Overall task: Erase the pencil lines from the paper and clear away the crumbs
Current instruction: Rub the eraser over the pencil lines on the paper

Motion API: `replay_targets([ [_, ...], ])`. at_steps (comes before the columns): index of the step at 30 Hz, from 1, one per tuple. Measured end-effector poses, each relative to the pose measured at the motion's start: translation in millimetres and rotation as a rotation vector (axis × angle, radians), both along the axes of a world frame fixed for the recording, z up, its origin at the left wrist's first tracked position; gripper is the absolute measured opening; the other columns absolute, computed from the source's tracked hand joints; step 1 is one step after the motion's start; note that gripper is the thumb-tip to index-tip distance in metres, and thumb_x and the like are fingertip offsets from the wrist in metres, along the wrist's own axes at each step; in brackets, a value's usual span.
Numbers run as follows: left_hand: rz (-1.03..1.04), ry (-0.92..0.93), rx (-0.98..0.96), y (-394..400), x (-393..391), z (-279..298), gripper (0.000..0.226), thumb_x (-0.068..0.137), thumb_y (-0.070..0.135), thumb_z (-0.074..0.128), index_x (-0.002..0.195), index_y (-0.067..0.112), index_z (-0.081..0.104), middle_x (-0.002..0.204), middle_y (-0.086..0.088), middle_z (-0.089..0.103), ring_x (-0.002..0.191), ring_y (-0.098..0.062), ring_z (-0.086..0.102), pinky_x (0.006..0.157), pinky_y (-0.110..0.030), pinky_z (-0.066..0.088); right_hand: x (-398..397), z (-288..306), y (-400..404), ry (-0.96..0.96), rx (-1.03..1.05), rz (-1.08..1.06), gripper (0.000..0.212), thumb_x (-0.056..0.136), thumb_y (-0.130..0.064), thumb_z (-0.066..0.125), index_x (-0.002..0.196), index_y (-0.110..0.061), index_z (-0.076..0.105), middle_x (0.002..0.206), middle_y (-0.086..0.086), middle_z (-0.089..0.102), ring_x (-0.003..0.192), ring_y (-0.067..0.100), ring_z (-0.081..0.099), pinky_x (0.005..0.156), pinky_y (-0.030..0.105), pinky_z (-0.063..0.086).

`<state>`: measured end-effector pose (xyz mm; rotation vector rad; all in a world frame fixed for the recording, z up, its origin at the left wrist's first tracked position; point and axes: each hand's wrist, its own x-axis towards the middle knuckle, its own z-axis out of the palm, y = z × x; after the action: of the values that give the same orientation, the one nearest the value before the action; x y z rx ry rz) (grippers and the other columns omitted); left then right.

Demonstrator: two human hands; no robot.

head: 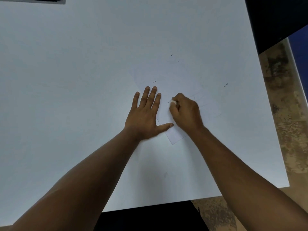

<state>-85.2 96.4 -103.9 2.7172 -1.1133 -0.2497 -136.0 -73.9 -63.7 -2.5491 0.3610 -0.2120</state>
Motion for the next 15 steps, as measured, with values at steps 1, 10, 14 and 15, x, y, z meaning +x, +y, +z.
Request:
replay_targets([
  [1, 0.001, -0.002, 0.005, 0.0, -0.6, 0.1, 0.111, 0.087, 0.09, 0.019, 0.165, 0.012, 0.005, 0.173, -0.009, -0.01, 0.159, -0.026, -0.015, 0.127, -0.055, -0.004, 2.0, -0.1, -2.5, -0.004, 0.003, -0.028, 0.009, 0.094, -0.011, 0.055, 0.089, -0.006, 0.06, 0.068, 0.001, 0.058, 0.06, 0.017, 0.053, 0.058, 0.03, 0.044],
  [10, 0.01, 0.011, 0.017, -0.1, -0.3, 2.0, 0.111, 0.087, 0.089, 0.021, 0.165, 0.011, 0.005, 0.173, -0.009, -0.009, 0.159, -0.027, -0.015, 0.127, -0.056, -0.002, 1.9, 0.2, -4.4, -0.002, -0.008, -0.036, 0.009, 0.094, -0.012, 0.056, 0.09, -0.004, 0.06, 0.071, 0.006, 0.062, 0.063, 0.025, 0.058, 0.06, 0.034, 0.047],
  [14, 0.013, 0.01, 0.021, 0.3, -0.2, 2.3, 0.112, 0.087, 0.09, 0.022, 0.165, 0.011, 0.004, 0.173, -0.008, -0.01, 0.158, -0.026, -0.016, 0.127, -0.055, -0.003, 7.3, -0.9, -5.0, -0.033, 0.02, -0.096, 0.009, 0.094, -0.01, 0.056, 0.091, -0.003, 0.06, 0.066, 0.004, 0.059, 0.059, 0.021, 0.055, 0.057, 0.033, 0.046],
  [15, 0.011, 0.007, 0.02, 0.5, -0.5, 2.3, 0.112, 0.087, 0.09, 0.021, 0.165, 0.011, 0.006, 0.173, -0.009, -0.009, 0.159, -0.027, -0.015, 0.127, -0.055, -0.003, 2.9, -0.8, 4.7, -0.018, 0.031, -0.051, 0.008, 0.094, -0.01, 0.055, 0.09, -0.004, 0.059, 0.066, 0.001, 0.056, 0.058, 0.02, 0.052, 0.056, 0.032, 0.044],
])
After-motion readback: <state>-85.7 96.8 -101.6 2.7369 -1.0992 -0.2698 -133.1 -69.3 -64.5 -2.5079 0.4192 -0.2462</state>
